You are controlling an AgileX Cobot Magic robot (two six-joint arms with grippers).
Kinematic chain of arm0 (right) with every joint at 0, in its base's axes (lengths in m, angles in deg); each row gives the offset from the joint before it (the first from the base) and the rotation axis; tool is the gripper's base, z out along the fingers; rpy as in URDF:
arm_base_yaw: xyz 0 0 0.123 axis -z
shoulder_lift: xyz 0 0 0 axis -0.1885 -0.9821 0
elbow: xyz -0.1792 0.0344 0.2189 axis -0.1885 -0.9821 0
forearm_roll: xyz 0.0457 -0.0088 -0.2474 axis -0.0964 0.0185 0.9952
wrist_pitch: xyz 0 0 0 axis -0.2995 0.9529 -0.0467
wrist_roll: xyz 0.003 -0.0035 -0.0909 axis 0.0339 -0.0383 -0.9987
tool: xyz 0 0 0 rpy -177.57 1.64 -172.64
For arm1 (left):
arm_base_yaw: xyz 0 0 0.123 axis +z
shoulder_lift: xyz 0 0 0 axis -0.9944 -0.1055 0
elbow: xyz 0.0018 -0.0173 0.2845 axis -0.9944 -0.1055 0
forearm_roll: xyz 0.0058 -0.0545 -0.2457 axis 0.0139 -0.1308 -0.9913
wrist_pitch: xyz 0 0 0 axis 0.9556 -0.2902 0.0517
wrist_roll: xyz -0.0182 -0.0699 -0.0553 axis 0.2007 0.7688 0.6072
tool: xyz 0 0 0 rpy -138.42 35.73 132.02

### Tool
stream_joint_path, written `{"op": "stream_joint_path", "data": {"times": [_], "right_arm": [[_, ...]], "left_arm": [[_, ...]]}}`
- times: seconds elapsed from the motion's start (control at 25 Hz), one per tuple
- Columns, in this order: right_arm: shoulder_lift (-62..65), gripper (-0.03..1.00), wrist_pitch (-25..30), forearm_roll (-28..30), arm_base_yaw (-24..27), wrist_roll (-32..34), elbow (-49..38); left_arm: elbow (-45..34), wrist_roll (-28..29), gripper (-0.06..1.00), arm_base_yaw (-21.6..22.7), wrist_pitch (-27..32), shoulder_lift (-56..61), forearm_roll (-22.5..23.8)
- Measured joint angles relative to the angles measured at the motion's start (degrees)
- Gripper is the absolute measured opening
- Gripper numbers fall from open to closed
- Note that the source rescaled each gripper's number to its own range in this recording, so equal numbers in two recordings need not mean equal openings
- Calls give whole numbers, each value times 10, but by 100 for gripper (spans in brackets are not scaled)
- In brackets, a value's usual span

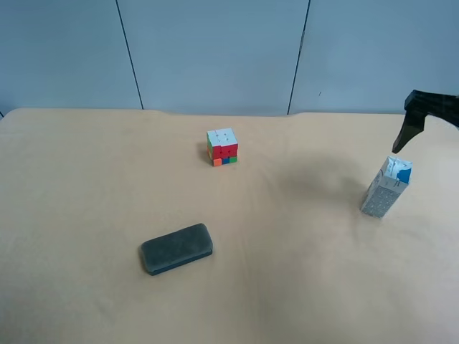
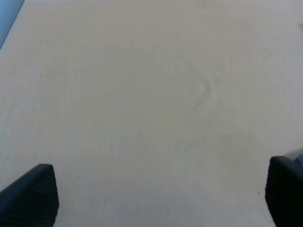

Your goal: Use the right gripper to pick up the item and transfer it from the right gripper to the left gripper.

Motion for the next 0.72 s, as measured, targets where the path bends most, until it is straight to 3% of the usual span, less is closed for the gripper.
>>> {"op": "stream_joint_path", "data": {"times": [0.44,0.72], "right_arm": [[-89,100,-5,-12,0,3,50],[-131,100,-42,11,0,2,50]], "left_arm": [[0,0,99,0,0,0,0],[0,0,99,0,0,0,0]]}}
